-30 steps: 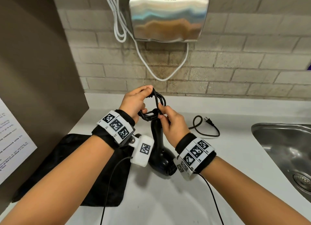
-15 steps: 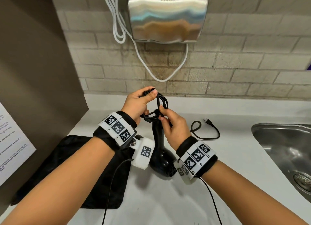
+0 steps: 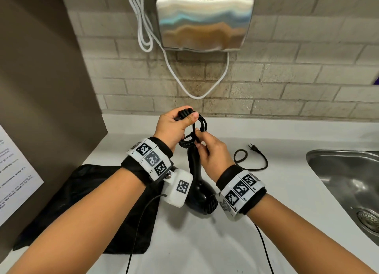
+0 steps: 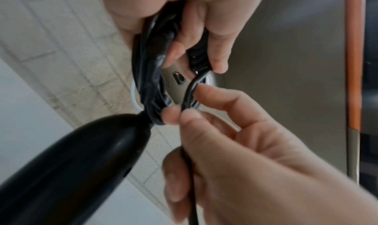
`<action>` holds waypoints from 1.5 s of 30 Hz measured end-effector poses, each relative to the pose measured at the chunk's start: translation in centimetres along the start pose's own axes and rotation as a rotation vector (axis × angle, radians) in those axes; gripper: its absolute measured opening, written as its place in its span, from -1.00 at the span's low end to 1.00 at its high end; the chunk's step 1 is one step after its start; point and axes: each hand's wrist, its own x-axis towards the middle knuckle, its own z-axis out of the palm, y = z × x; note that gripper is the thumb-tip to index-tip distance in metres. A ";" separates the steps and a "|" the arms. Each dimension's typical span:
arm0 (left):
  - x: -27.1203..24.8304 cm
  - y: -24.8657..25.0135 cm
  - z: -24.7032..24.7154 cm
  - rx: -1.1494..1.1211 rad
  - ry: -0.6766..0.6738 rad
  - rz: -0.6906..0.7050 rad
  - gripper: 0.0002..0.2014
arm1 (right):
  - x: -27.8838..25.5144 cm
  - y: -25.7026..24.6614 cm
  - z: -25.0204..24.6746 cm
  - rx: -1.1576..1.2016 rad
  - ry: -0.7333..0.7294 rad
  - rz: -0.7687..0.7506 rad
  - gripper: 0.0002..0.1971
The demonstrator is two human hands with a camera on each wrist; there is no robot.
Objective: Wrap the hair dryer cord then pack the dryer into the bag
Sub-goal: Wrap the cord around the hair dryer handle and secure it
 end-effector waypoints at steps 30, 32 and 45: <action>0.7 0.1 1.1 0.065 -0.022 -0.091 -0.91 | -0.6 17.4 -7.7 -0.841 -0.521 1.073 -0.46; 0.8 0.1 1.1 0.061 -0.021 -0.104 -0.91 | -0.2 19.0 -7.8 -0.856 -0.446 1.095 -0.52; 1.6 -0.4 0.8 0.014 -0.035 -0.142 -0.92 | 1.1 17.1 -8.1 -0.693 -0.465 1.085 -0.66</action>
